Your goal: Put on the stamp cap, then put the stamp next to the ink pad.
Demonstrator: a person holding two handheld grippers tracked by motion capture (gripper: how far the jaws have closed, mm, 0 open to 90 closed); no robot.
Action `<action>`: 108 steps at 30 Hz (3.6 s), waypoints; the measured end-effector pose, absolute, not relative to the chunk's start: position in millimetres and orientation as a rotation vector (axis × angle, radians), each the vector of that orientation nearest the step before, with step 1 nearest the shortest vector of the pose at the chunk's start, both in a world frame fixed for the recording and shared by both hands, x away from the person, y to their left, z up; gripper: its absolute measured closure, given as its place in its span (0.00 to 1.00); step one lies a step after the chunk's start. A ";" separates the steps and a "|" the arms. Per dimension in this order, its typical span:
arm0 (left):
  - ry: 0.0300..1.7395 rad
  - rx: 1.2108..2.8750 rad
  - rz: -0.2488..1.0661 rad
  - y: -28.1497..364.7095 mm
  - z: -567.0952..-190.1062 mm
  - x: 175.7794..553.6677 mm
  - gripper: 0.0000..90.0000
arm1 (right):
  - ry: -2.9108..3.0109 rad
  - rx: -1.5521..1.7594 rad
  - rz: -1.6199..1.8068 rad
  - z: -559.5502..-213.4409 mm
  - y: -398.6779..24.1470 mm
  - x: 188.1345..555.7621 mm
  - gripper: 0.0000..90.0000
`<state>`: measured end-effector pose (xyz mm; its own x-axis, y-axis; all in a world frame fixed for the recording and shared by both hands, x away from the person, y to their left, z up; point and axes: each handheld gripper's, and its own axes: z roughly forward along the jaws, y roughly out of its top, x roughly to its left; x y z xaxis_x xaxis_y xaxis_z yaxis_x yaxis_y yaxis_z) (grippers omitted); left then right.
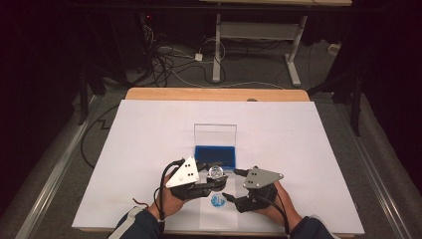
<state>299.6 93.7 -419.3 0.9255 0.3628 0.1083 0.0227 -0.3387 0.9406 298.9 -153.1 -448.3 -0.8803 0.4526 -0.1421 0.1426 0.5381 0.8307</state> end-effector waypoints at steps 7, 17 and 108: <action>0.287 1.895 0.366 97.6 -417.7 299.8 0.60 | 2.402 0.492 1.269 -446.6 -158.2 299.1 0.23; 0.300 1.886 0.388 105.0 -415.2 299.6 0.60 | 2.350 0.511 1.274 -441.1 -172.1 299.6 0.22; 0.582 1.933 0.520 165.8 -436.7 375.8 0.60 | 2.145 0.607 1.216 -434.7 -259.1 270.1 0.23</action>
